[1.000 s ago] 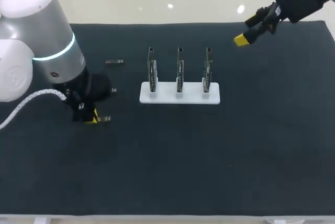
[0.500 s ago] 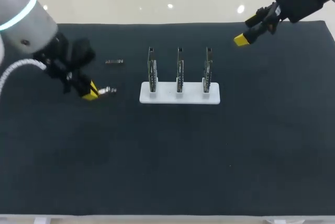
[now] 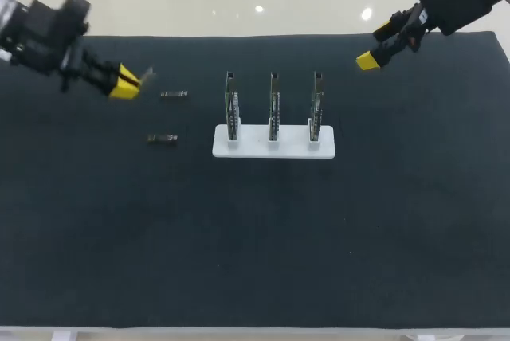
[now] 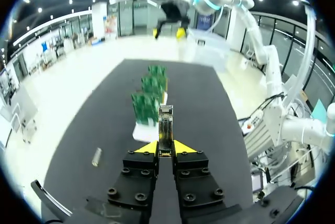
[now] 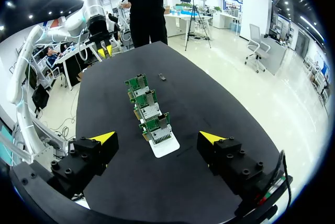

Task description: Pick up the optical module with the left hand, and insert it into the network port with the right hand.

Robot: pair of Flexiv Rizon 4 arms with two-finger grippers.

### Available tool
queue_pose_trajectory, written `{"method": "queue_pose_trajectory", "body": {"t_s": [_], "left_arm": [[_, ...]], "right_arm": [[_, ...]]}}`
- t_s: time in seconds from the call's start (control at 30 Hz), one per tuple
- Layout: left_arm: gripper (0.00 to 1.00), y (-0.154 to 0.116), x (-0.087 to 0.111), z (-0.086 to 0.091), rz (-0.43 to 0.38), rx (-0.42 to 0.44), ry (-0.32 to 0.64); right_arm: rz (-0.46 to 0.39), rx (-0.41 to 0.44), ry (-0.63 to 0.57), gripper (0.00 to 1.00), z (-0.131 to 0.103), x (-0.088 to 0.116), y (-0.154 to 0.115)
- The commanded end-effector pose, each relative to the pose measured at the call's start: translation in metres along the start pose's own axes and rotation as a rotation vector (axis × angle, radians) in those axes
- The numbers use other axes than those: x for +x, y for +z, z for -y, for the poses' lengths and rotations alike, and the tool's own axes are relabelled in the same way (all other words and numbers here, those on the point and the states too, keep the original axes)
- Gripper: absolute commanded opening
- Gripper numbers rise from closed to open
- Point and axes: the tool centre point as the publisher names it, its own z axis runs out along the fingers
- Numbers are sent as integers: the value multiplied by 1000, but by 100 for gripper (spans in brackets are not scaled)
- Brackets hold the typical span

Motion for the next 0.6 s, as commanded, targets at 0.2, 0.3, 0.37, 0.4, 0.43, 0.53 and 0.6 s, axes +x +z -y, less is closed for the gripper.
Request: {"method": "queue_pose_trajectory", "body": {"t_s": [0.2, 0.3, 0.37, 0.4, 0.43, 0.53, 0.6], "left_arm": [[0, -24, -21, -4, 399, -37, 27], [0, -27, -23, -7, 489, -19, 13], [0, -27, -23, -7, 489, -19, 13], [0, -27, -23, -7, 489, -19, 13], [0, -27, -23, -7, 489, -19, 13], [0, -27, -23, -7, 489, -19, 13], [0, -27, -23, -7, 489, -19, 13]], "right_arm": [[2, -1, -1, 100, 0, 0, 0], [2, -1, -1, 100, 0, 0, 0], [2, -1, -1, 100, 0, 0, 0], [2, -1, -1, 100, 0, 0, 0], [2, -1, -1, 100, 0, 0, 0], [2, -1, -1, 100, 0, 0, 0], [2, -1, -1, 100, 0, 0, 0]]}}
